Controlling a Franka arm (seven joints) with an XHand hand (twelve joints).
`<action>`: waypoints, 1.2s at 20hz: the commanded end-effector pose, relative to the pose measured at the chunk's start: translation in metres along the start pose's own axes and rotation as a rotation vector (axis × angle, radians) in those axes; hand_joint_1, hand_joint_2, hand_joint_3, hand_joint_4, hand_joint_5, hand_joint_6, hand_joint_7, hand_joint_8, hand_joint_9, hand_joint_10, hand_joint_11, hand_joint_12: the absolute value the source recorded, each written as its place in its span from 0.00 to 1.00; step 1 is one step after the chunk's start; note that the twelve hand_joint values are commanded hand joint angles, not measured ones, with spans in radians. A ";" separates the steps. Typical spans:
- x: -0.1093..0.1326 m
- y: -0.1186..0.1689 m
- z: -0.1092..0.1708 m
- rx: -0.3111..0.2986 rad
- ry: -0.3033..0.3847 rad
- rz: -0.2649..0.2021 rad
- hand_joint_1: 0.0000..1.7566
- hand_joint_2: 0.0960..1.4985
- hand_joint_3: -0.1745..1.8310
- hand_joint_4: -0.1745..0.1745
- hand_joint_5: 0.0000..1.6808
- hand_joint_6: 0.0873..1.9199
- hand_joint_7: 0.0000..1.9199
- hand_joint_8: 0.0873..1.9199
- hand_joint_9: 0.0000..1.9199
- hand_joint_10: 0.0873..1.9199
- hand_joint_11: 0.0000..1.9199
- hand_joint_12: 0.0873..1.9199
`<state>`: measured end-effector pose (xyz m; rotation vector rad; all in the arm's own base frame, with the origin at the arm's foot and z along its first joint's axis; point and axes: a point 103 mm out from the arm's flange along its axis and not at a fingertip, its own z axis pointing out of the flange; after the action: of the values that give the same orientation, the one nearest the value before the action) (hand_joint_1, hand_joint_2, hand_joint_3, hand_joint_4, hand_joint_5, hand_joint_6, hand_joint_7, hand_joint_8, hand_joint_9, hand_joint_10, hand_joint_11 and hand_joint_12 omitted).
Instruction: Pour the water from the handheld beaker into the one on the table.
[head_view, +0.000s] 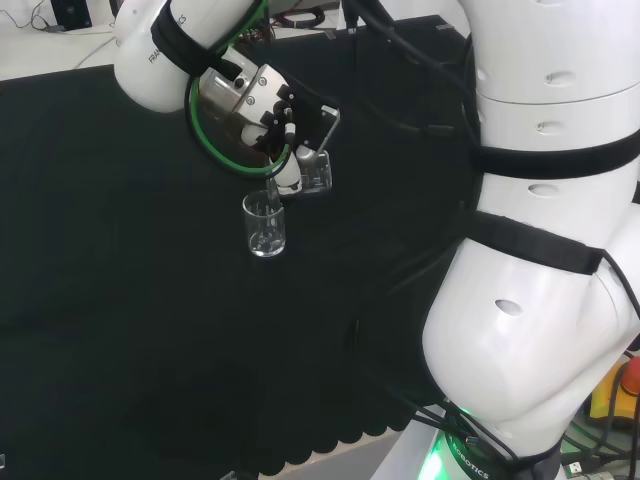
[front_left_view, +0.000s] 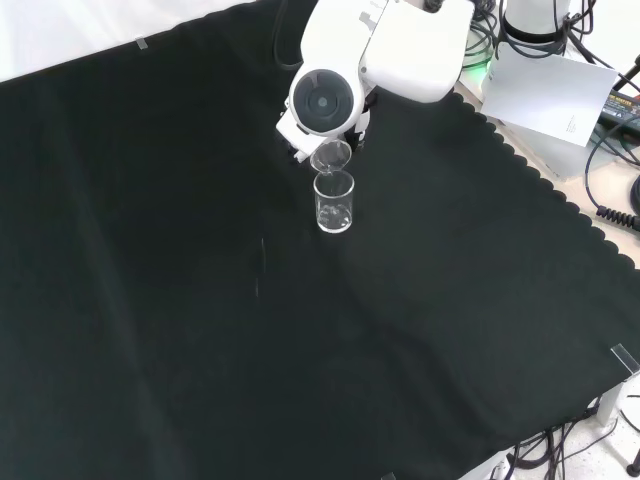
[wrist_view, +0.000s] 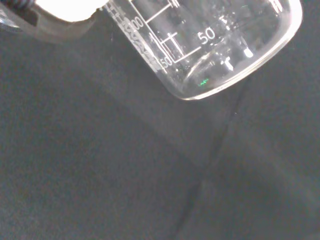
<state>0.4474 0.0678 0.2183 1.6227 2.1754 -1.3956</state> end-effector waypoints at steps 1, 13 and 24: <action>0.000 0.000 -0.002 0.024 -0.018 0.001 0.73 0.71 0.00 0.21 0.64 0.41 0.69 0.30 0.79 0.44 0.70 0.45; 0.001 -0.002 -0.009 0.021 -0.026 0.011 0.73 0.71 0.00 0.20 0.64 0.41 0.69 0.30 0.79 0.44 0.70 0.45; 0.002 -0.002 -0.011 0.007 -0.016 0.009 0.73 0.71 0.00 0.21 0.64 0.41 0.69 0.30 0.79 0.44 0.70 0.45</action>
<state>0.4497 0.0767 0.2245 1.6179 2.1481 -1.4162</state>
